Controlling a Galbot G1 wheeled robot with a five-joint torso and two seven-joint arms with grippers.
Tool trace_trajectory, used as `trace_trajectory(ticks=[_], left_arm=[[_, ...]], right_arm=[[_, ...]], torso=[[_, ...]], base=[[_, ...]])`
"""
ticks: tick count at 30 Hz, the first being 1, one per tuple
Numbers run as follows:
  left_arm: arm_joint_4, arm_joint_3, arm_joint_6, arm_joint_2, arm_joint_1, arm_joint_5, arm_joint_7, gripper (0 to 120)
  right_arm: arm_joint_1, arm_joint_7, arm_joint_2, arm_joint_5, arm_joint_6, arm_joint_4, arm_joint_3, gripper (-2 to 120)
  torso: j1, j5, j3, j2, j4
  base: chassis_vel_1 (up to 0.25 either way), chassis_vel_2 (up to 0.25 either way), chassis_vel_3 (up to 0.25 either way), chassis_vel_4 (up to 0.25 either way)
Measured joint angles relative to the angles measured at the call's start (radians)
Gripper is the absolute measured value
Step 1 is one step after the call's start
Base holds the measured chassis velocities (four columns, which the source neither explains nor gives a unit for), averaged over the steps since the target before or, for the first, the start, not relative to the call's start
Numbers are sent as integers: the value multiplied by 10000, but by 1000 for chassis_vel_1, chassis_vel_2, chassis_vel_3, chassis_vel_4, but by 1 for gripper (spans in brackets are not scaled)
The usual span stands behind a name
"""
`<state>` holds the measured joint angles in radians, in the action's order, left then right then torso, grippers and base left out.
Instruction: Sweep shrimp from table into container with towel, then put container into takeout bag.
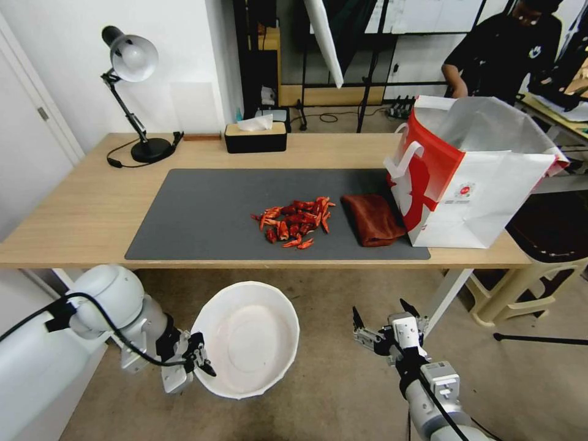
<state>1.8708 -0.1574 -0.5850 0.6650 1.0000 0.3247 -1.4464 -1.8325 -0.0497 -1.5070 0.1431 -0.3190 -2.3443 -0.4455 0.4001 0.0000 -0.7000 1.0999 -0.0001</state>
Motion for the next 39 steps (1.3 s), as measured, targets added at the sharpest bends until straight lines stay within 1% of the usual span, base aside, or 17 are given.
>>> trace_trajectory(ticks=[1,2,5,6,9,10,13,14,16,19,20,23,25,27,33,35,39], left_arm=[[-193,69,-21,151,-63,81,8,0],[-193,69,-21,151,-63,81,8,0],[-723,429,-35,571,-399,374,61,0],[-723,429,-35,571,-399,374,61,0],[-1006,949,-24,806,-824,654,321,0],[-1006,949,-24,806,-824,654,321,0],[-1177,1429,1,1012,-1322,1035,684,0],[-1214,1621,42,1051,-1512,1123,774,0],[-1225,1729,88,1068,-1638,1161,807,0],[-1260,2208,225,1132,-2224,1241,828,0],[-1260,2208,225,1132,-2224,1241,828,0],[-1427,2654,339,1228,-2869,1223,758,0],[-1485,2762,367,1257,-3029,1215,731,0],[-1651,3069,425,1344,-3496,1149,671,0],[-1843,3442,488,1438,-4062,992,564,0],[-1917,3693,511,1480,-4328,894,465,0],[-1968,3985,530,1573,-4550,814,360,0]], right_arm=[[-13,0,0,-3,0,-23,-18,100],[-13,0,0,-3,0,-23,-18,100],[-65,-1,2,-13,3,-117,-50,100],[-65,-1,2,-13,3,-117,-50,100],[-92,-3,4,-25,4,-193,-89,100],[-92,-3,4,-25,4,-193,-89,100],[-104,-3,3,-47,6,-228,-115,100],[-106,-2,-2,-51,8,-235,-121,100],[-107,-2,-6,-53,10,-239,-124,100],[-101,-2,-34,-57,15,-242,-124,100],[-101,-2,-34,-57,15,-242,-124,100],[-76,-2,-70,-57,18,-240,-116,100],[-67,-1,-77,-58,18,-232,-116,100],[-41,-1,-86,-66,17,-218,-114,100],[13,1,-105,-76,3,-155,-120,100],[40,2,-128,-76,-2,-102,-115,100],[81,8,-154,-77,-19,-47,-111,100]], torso=[[0,-1,0,0,1],[0,-1,0,0,1],[0,0,0,0,2],[0,0,0,0,2],[0,1,-1,0,1],[0,1,-1,0,1],[0,2,0,0,0],[0,0,0,0,1],[0,0,0,0,1],[0,1,-1,0,1],[0,1,-1,0,1],[0,2,-1,0,0],[0,1,-1,0,0],[0,2,-1,0,0],[0,1,-1,0,2],[0,1,-1,0,1],[0,1,-1,0,1]], base=[[0,0,0,0],[0,0,0,0],[0,0,0,0],[0,0,0,0],[0,0,0,0],[0,0,0,0],[0,0,0,0],[0,0,0,0],[0,0,0,0],[0,0,0,0],[0,0,0,0],[0,0,0,0],[0,0,0,0],[0,0,0,0],[0,0,0,0],[0,0,0,0],[0,0,0,0]])
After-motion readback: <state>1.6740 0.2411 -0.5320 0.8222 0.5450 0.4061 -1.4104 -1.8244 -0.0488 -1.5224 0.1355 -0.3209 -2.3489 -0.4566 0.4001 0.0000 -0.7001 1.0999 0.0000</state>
